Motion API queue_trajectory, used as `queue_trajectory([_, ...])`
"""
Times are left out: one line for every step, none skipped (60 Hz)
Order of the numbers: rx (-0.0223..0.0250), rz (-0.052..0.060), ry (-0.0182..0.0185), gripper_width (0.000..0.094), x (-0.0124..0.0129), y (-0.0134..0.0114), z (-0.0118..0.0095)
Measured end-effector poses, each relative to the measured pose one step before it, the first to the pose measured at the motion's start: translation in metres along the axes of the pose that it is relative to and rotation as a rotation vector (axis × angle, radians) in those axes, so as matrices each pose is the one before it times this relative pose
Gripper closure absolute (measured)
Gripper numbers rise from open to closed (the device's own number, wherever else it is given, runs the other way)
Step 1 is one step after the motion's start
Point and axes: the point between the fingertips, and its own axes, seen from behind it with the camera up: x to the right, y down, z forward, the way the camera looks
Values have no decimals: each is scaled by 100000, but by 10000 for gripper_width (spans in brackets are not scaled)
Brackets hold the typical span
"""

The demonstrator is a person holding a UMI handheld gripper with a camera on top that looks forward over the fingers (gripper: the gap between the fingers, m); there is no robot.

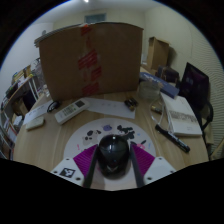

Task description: Arrange mouse

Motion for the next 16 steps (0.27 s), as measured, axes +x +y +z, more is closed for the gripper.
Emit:
queue_trajectory([-1738, 879, 328, 213, -13, 211, -158])
queue_trajectory([-1384, 721, 20, 154, 2, 181, -270])
queue_trajectory([-841, 643, -29, 95, -32, 117, -361])
queue_trajectory([-369, 473, 273, 36, -44, 53, -443])
queue_trajectory([311, 548, 373, 72, 7, -32, -477])
queue_trajectory([378, 57, 94, 51, -102, -72, -574])
queue_trajectory([405, -114, 360, 98, -79, -87, -649])
queue_trajectory([576, -131, 483, 98, -75, -133, -698])
queue_trajectory([483, -221, 488, 95, -93, -102, -764])
queue_trajectory([358, -244, 540, 97, -81, -75, -806])
queue_trajectory([300, -359, 617, 97, -134, -67, -1055])
queue_trajectory([386, 5, 500, 96, -102, 28, -678])
queue_trajectory([219, 371, 348, 96, -123, 2, -817])
queue_trajectory([133, 524, 269, 95, -120, 65, -888])
queue_trajectory([4, 736, 127, 92, -164, 107, -899])
queue_trajectory([33, 820, -44, 96, -168, 109, -881])
